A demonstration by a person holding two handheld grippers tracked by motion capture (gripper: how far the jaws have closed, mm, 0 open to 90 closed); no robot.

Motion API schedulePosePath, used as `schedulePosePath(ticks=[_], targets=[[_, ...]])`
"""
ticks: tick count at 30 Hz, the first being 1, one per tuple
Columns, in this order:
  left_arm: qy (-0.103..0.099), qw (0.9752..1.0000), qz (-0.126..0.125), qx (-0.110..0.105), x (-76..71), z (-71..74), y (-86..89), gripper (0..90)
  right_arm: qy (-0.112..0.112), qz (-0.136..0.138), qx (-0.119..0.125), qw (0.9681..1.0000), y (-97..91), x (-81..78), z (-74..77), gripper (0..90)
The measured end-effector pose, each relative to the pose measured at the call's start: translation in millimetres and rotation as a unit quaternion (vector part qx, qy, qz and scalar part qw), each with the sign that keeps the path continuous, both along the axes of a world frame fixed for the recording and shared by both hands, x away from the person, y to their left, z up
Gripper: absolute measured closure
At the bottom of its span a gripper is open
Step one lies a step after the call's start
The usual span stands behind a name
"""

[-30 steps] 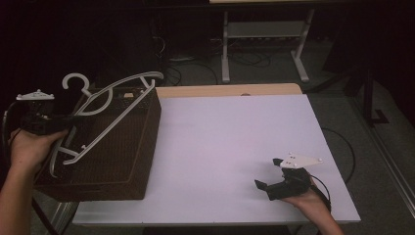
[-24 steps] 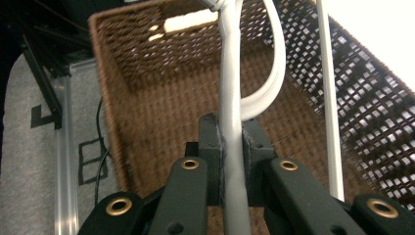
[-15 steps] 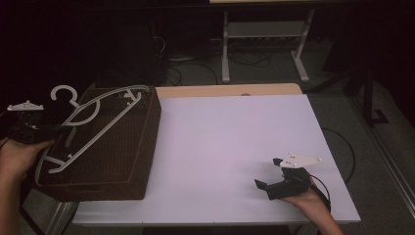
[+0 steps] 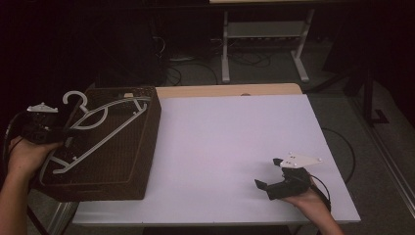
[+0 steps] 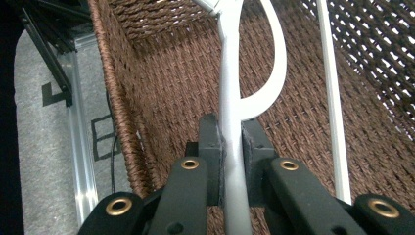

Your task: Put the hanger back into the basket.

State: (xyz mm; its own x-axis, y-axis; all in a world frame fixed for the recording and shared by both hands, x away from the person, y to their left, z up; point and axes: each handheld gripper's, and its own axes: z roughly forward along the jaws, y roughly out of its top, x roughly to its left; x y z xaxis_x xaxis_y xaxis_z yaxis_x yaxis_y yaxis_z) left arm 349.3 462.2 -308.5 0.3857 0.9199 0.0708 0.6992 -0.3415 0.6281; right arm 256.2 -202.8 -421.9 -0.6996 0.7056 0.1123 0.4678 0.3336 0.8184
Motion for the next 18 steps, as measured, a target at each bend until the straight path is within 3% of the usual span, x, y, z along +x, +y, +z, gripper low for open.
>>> schedulePosePath(ticks=[12,18], targets=[[0.022,0.9997,-0.008,0.000,5.8,-11.7,-1.8,81.3,0.001,0.000,0.000,1.0000,0.2,0.0,0.1,0.3],[0.012,0.9995,-0.008,-0.027,5.5,-11.9,-0.3,61.5,-0.002,0.001,0.000,1.0000,0.0,0.3,0.2,0.3]])
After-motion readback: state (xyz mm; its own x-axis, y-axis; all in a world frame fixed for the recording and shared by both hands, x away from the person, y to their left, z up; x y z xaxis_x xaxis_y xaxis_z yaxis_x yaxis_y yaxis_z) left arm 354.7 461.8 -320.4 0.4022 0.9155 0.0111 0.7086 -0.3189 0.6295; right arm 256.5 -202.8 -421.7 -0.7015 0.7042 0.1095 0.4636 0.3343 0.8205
